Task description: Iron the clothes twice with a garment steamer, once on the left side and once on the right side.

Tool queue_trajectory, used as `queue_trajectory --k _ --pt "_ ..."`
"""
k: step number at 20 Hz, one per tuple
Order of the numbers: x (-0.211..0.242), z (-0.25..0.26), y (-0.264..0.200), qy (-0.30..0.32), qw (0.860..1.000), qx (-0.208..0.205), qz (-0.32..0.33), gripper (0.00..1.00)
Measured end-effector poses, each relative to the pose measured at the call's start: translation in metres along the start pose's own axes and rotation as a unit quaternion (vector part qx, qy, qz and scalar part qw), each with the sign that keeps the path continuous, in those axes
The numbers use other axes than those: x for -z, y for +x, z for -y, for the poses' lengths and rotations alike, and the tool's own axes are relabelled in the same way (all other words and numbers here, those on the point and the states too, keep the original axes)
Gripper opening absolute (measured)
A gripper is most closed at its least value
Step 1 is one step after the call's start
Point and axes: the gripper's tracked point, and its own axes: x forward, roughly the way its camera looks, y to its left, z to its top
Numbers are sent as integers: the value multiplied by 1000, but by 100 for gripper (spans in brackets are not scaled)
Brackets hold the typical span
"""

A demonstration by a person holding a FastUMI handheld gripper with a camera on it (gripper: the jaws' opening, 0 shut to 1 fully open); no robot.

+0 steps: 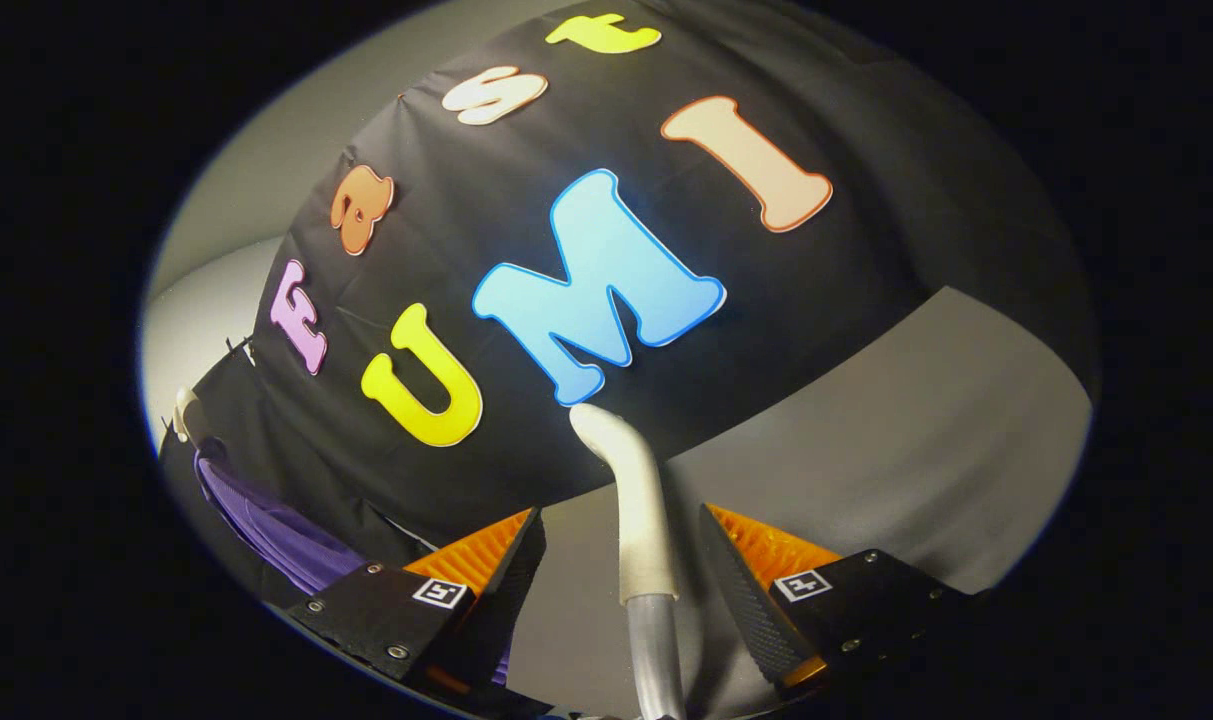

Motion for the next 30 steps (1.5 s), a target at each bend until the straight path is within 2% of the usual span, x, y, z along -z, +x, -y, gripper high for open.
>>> queue_trajectory --k 5,11,15,17,19,20,21,24,26,30 --pt "12 17 31 44 997 -14 -55 95" --pt "29 18 43 87 990 -42 -105 95" --pt "39 13 51 100 985 -47 -131 92" --pt "43 9 55 118 981 -56 -144 88" --pt "44 7 59 131 978 -56 -149 78" --pt "46 10 63 133 978 -53 -151 57" --pt "49 9 63 136 977 -57 -156 48" --pt "44 6 60 180 969 -67 -157 35" --pt "44 8 57 163 975 -64 -136 31" --pt "28 1 42 143 985 -43 -90 30"
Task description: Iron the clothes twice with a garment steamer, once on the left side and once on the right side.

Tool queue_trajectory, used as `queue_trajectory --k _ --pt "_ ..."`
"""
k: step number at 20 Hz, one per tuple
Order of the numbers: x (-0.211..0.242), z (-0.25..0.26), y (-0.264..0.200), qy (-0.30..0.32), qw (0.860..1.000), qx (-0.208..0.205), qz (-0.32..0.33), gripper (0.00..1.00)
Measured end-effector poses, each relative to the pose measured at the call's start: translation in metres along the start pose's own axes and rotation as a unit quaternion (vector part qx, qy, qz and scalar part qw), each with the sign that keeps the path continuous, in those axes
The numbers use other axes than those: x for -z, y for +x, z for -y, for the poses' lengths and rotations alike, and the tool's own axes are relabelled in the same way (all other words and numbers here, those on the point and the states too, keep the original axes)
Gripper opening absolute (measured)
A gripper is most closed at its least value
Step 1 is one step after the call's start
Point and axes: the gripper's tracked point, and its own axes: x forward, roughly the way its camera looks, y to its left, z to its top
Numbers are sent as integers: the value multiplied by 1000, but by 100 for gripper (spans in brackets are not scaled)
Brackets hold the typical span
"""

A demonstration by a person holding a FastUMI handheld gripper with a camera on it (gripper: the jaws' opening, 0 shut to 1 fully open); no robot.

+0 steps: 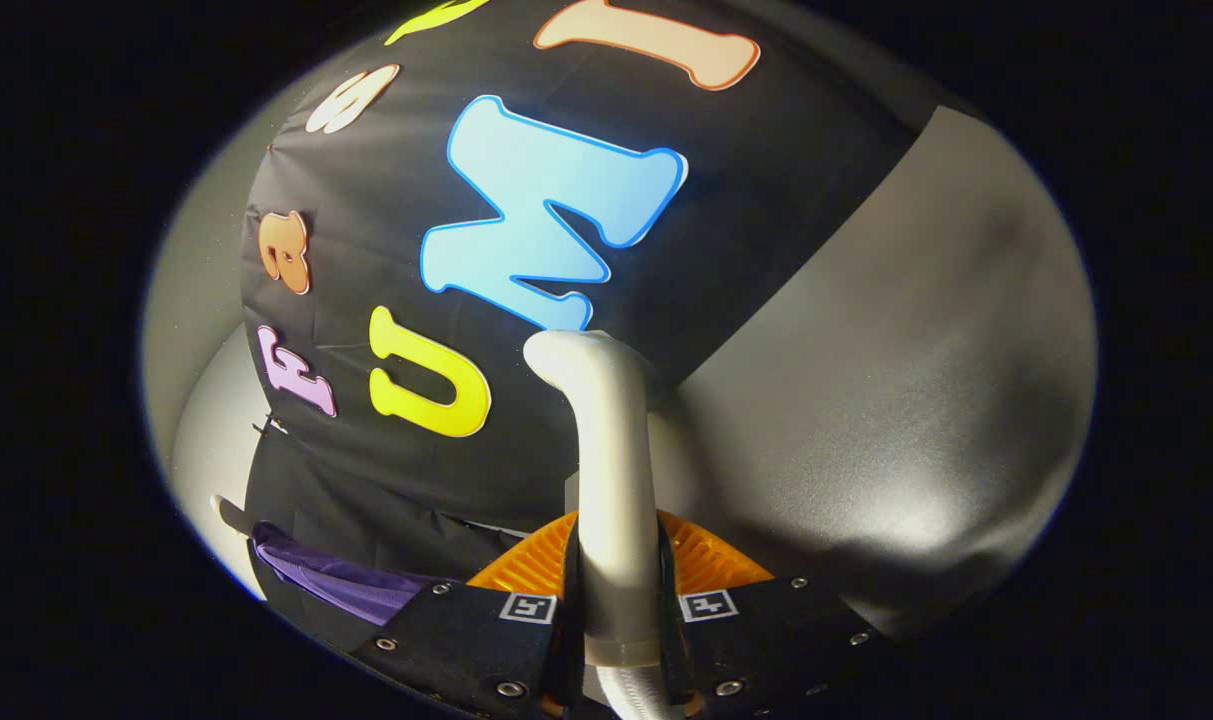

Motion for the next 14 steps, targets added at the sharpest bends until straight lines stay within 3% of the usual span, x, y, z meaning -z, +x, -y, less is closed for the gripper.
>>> queue_trajectory --k 4,9,14 --pt "12 -26 -36 -40 998 18 55 30" --pt "73 -74 -74 -56 995 12 77 30" --pt "134 -111 -106 -112 985 33 124 30"
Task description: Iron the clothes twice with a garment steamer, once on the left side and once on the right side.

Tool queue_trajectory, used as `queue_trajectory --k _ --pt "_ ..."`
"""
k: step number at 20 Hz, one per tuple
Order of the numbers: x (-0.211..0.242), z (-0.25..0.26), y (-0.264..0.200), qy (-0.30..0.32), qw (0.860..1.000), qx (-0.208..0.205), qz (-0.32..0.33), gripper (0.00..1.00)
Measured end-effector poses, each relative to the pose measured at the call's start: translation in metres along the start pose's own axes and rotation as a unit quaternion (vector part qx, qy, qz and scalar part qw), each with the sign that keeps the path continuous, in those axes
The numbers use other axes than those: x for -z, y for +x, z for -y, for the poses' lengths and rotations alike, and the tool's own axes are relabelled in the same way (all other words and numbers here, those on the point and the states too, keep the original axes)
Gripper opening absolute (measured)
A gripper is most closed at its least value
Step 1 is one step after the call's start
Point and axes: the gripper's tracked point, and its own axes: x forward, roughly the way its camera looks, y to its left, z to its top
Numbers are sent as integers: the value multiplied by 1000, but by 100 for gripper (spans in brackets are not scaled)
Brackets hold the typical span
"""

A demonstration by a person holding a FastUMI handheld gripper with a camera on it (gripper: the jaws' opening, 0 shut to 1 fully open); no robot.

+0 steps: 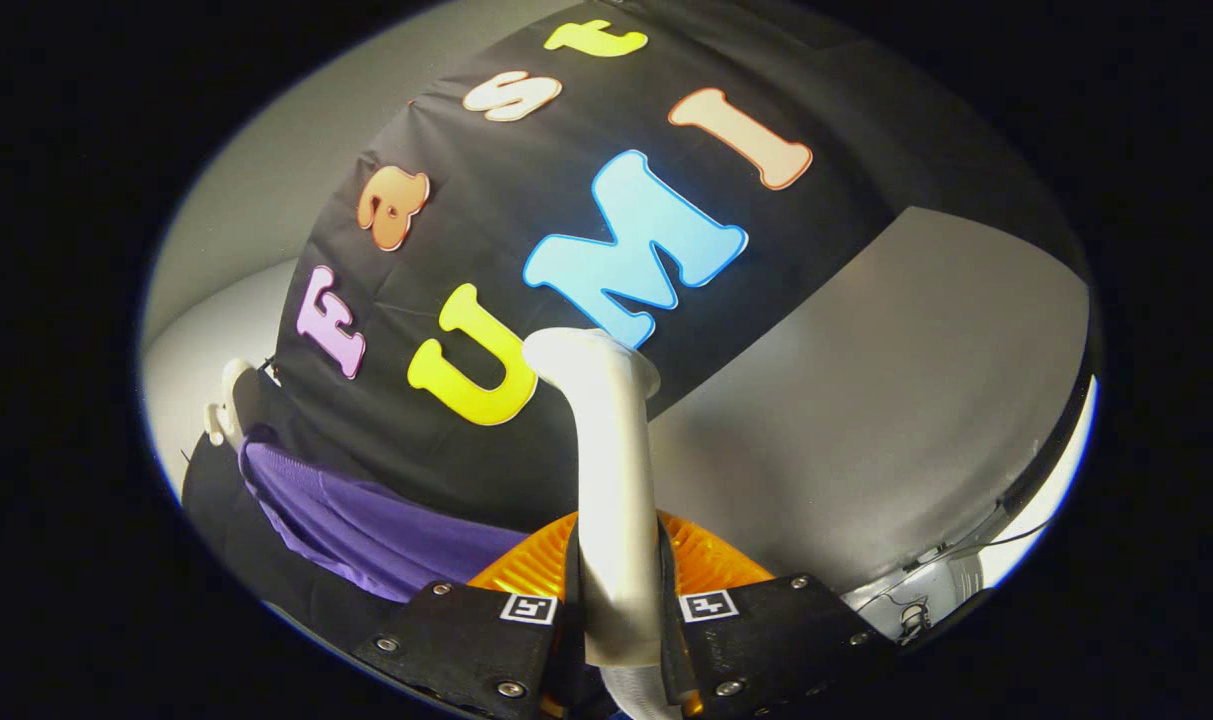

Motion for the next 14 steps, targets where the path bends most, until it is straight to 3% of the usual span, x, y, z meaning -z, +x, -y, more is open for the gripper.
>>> queue_trajectory --k 7,14 --pt "45 -45 -77 -38 996 24 74 30" --pt "46 -93 -118 -111 984 24 134 30"
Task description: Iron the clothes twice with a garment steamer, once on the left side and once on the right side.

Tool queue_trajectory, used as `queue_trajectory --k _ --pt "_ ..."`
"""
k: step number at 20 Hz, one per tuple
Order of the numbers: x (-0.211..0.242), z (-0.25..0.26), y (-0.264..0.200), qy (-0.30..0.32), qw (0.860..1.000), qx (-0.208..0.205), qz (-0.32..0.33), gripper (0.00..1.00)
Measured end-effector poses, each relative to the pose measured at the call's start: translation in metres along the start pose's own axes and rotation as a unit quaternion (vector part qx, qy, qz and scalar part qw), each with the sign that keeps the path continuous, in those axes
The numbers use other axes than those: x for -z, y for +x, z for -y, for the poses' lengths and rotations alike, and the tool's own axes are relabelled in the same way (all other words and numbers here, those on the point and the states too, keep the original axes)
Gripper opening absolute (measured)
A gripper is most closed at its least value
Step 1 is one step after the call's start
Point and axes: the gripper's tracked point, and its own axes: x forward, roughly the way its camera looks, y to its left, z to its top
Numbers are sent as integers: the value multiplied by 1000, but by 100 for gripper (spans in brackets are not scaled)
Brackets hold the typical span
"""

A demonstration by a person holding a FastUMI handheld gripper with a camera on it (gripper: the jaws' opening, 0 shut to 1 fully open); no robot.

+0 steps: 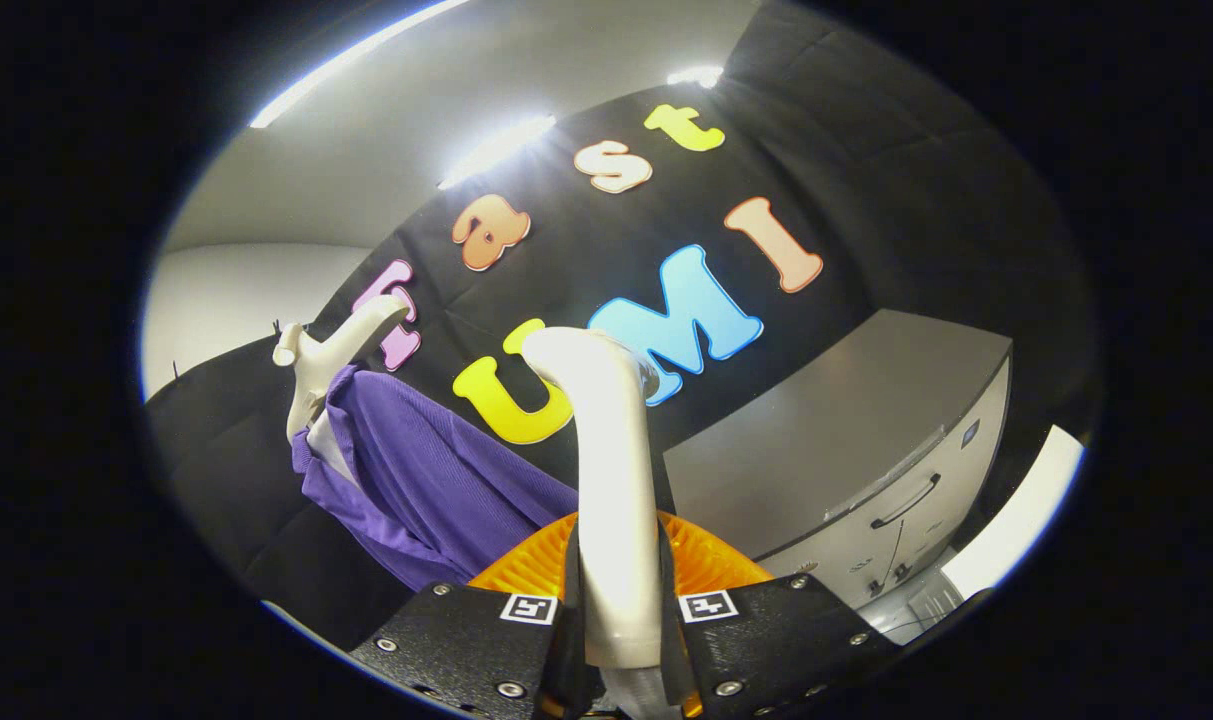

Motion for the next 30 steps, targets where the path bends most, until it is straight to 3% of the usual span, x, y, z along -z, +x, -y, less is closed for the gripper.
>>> queue_trajectory --k 5,12,22,30 --pt "12 -40 -18 -103 994 -12 45 30" --pt "48 -96 -7 -224 972 -30 62 30" --pt "85 -156 15 -289 953 -26 80 31" --pt "96 -154 24 -302 950 -10 75 31"
